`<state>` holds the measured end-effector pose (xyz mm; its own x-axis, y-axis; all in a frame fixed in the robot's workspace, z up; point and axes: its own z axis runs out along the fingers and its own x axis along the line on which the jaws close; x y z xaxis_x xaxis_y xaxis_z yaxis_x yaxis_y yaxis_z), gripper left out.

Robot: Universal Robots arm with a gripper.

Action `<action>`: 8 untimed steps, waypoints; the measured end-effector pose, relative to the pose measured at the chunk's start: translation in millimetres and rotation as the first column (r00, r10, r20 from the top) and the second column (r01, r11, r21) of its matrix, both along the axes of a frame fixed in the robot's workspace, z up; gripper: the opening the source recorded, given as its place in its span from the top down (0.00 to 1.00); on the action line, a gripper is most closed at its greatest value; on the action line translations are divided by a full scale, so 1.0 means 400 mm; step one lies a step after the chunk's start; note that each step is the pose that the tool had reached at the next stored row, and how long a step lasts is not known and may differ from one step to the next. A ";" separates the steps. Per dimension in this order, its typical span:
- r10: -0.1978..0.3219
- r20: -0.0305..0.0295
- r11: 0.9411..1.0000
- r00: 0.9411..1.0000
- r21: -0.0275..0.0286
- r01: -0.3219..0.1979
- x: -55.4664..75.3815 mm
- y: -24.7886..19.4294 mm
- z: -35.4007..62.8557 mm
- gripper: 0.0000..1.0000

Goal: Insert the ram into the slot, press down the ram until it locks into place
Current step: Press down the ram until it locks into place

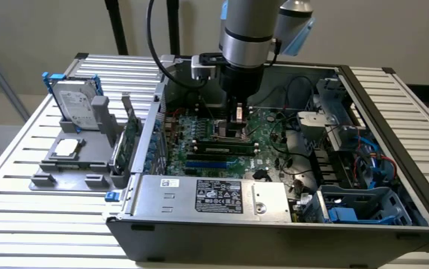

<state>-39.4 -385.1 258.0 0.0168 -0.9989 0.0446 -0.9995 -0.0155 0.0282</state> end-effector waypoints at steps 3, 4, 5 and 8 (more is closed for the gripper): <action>0.000 0.000 1.000 1.000 0.000 0.000 0.000 0.000 0.000 0.89; 0.000 0.000 1.000 1.000 0.000 0.000 0.000 0.000 0.000 0.89; 0.000 0.000 1.000 1.000 0.000 0.000 0.000 0.000 0.000 0.89; -0.001 0.000 1.000 1.000 0.000 0.001 0.000 0.000 0.000 0.89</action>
<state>-39.4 -385.0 258.0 0.0158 -0.9989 0.0447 -0.9995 -0.0146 0.0282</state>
